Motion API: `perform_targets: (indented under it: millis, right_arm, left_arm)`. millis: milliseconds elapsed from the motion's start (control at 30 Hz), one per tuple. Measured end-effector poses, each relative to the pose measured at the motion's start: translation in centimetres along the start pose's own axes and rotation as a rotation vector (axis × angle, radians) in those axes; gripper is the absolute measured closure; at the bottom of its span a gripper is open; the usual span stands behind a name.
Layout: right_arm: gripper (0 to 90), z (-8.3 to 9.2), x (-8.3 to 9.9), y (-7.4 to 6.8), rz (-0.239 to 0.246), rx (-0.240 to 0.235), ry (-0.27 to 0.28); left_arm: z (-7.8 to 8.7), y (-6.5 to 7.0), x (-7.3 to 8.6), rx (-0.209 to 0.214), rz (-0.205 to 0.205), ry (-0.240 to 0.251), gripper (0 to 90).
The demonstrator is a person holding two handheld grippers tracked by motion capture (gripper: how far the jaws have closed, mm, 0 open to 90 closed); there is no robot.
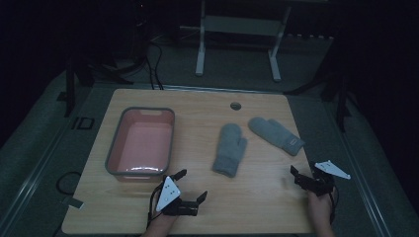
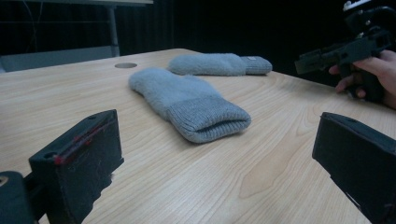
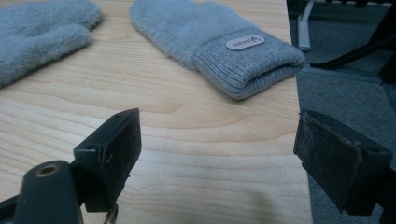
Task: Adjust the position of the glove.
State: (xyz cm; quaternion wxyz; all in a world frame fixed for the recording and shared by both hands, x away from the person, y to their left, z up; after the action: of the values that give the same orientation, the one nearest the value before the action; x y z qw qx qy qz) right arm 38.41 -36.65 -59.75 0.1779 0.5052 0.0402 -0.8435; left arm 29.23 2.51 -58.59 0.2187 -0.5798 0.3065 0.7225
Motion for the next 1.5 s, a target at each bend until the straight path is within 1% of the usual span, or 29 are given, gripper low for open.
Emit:
perform_targets:
  millis: [100,167,300,333,367,433,467,533,567,600,633,667,733,767,833,867,900,933,967,1033,1067,1100,1133,1233,1333,1367,1433,1467,1500]
  right_arm:
    - [14.6,-0.1,0.1,0.0,0.0,-0.003,-0.012]
    - [14.6,-0.1,0.1,0.0,0.001,0.004,-0.012]
    - [13.5,0.0,-0.5,-0.3,0.01,-0.006,-0.002]
    - [13.6,0.1,-1.0,-0.4,0.023,-0.018,0.0]
    - [13.6,0.1,-1.0,-0.4,0.023,-0.018,0.0]
    - [13.7,0.4,-1.7,-0.3,0.036,-0.017,0.003]
    - [14.1,0.6,-2.6,-0.3,0.04,-0.016,0.009]
    - [14.1,0.8,-3.5,-0.2,0.046,-0.014,0.011]
    - [14.1,0.8,-3.5,-0.2,0.046,-0.014,0.011]
    - [14.1,0.8,-4.7,-0.2,0.043,-0.021,0.024]
    - [14.1,0.8,-4.7,-0.2,0.043,-0.021,0.024]
    - [13.8,0.7,-5.7,-0.5,0.05,-0.046,0.029]
    - [13.6,0.6,-6.5,-0.7,0.066,-0.054,0.025]
    - [13.6,0.6,-6.5,-0.7,0.066,-0.054,0.025]
    - [13.5,0.4,-7.5,-1.2,0.082,-0.074,0.028]
    - [13.5,0.3,-8.4,-1.7,0.094,-0.095,0.03]
    - [13.5,0.3,-8.4,-1.7,0.094,-0.095,0.03]
    - [13.5,0.2,-8.9,-2.0,0.102,-0.106,0.032]
    - [13.6,-0.1,-9.7,-2.7,0.114,-0.136,0.029]
    - [13.9,-0.5,-10.5,-3.5,0.133,-0.173,0.028]
    - [13.9,-0.5,-10.5,-3.5,0.133,-0.173,0.028]
    - [14.3,-0.9,-11.2,-4.2,0.158,-0.193,0.033]
    - [14.1,-1.1,-11.4,-4.6,0.169,-0.207,0.029]
    - [13.7,-1.6,-11.9,-5.1,0.181,-0.206,0.024]
    - [13.8,-2.6,-12.4,-6.1,0.187,-0.226,0.016]
    - [13.8,-2.6,-12.4,-6.1,0.187,-0.226,0.016]
    - [13.8,-3.1,-12.6,-6.5,0.201,-0.224,0.015]
    - [13.7,-3.3,-12.7,-6.8,0.21,-0.234,0.012]
    - [13.8,-3.6,-12.8,-7.0,0.217,-0.228,0.013]
  left_arm:
    - [0.0,-0.1,0.0,0.004,0.01,0.001,1.8]
    - [0.0,-0.1,0.0,0.004,0.01,0.001,1.8]
    - [0.0,-0.1,0.0,0.001,0.008,0.0,1.8]
    - [0.0,0.0,0.0,0.0,0.007,0.0,1.8]
    - [0.0,-0.1,0.0,-0.002,0.005,0.001,1.8]
    - [0.0,0.0,0.0,-0.002,0.006,0.002,1.8]
    - [0.0,-0.1,0.0,-0.003,0.006,0.001,1.8]
    - [0.0,-0.1,0.0,-0.002,0.005,0.0,1.8]
    - [0.0,-0.1,0.0,-0.003,0.005,0.001,1.8]
    - [0.0,0.0,0.0,-0.001,0.004,0.0,1.8]
    - [0.0,0.0,0.0,-0.001,0.004,0.0,1.8]
    - [0.0,0.0,0.0,-0.002,0.003,0.0,1.8]
    - [0.0,0.0,0.0,-0.001,-0.002,-0.002,1.8]
    - [0.0,0.0,0.0,-0.001,-0.002,-0.002,1.8]
    - [-0.1,0.1,0.0,0.001,-0.003,-0.001,1.8]
    - [-0.1,0.1,0.0,0.0,-0.003,0.0,1.8]
    - [-0.1,0.1,0.0,0.0,-0.003,0.0,1.8]
    - [-0.1,0.1,0.0,0.0,-0.002,0.0,1.8]
    - [-0.1,0.1,0.0,0.001,-0.002,-0.002,1.8]
    - [-0.1,0.1,0.0,-0.001,-0.001,0.0,1.8]
    - [-0.1,0.1,0.0,-0.001,-0.001,0.0,1.8]
    - [-0.1,0.1,0.0,-0.001,-0.001,-0.001,1.8]
    - [0.0,0.0,0.0,-0.002,-0.001,0.0,1.8]
    - [-0.1,0.1,0.0,-0.002,-0.001,0.001,1.8]
    - [0.0,0.1,0.0,-0.001,-0.002,0.001,1.8]
    - [0.0,0.1,0.0,0.0,-0.003,0.001,1.8]
    - [0.0,0.1,0.0,0.0,-0.003,0.001,1.8]
    - [0.0,0.1,0.0,0.001,-0.003,0.001,1.8]
    - [0.0,0.1,0.0,0.001,-0.003,0.001,1.8]
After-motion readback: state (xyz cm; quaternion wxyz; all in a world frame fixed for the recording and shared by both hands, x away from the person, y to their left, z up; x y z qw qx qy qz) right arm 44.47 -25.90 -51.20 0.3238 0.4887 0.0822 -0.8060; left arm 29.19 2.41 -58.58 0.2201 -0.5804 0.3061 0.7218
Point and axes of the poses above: each handheld gripper's, and its own axes: z roughly backward along the jaws, x roughly out of its underside, y roughly to its right, the point moved 9 cm from there along -z, roughly forward along the jaws, and after that the axes turned 8 degrees about z, right-handed, at the moved point
